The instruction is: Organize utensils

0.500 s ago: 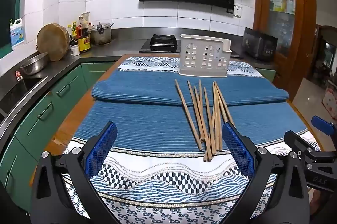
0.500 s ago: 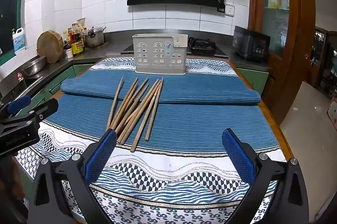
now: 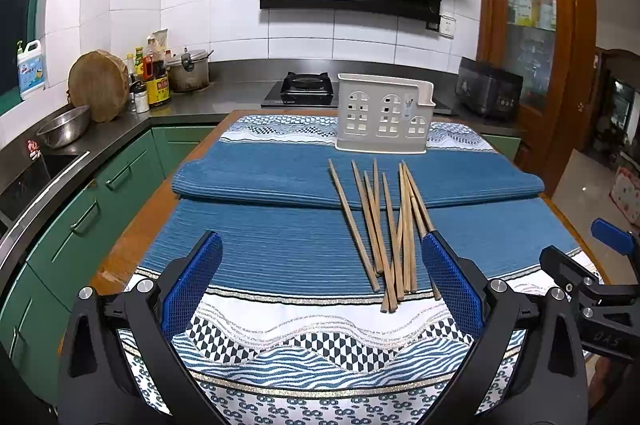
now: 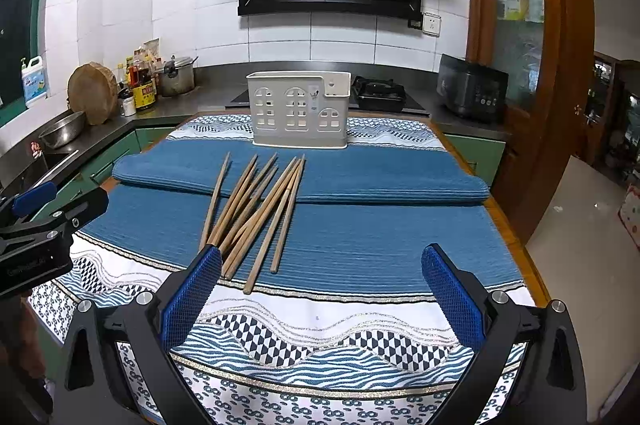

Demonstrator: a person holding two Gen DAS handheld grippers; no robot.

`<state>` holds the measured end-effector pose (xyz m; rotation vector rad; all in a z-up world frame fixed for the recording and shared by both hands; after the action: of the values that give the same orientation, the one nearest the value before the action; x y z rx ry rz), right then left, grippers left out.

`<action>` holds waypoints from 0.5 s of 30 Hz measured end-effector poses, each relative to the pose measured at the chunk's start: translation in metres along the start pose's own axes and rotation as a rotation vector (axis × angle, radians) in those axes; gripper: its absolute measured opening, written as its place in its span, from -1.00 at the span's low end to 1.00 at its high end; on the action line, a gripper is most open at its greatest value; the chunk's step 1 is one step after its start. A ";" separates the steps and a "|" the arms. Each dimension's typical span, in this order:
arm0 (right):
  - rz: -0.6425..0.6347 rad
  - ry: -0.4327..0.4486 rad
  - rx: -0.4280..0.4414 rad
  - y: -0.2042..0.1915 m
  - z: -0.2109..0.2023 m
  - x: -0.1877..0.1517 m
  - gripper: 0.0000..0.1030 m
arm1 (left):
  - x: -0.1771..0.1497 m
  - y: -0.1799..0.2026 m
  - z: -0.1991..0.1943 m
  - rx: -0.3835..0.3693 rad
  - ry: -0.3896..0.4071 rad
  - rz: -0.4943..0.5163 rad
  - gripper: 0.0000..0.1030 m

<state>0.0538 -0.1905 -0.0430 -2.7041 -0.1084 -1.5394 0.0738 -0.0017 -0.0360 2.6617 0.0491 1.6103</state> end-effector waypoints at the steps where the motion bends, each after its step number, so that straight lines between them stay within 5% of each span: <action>1: 0.001 0.002 -0.001 0.001 -0.001 0.000 0.89 | 0.001 0.001 0.000 0.000 0.000 0.003 0.91; 15: -0.003 0.013 -0.002 0.004 -0.005 0.005 0.89 | 0.002 0.001 0.001 -0.007 0.007 -0.016 0.91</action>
<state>0.0522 -0.1947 -0.0359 -2.6966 -0.1107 -1.5578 0.0751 -0.0027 -0.0346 2.6433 0.0640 1.6127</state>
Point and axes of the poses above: each gripper's, at about its wrist camera, not at the fingertips, and z roughly the way its jaws point, y to its right, x to its top, the point moved 9 cm from there along z, roughly the way its jaws point, and after that the axes turned 2 degrees about y, right-handed, at the moved point
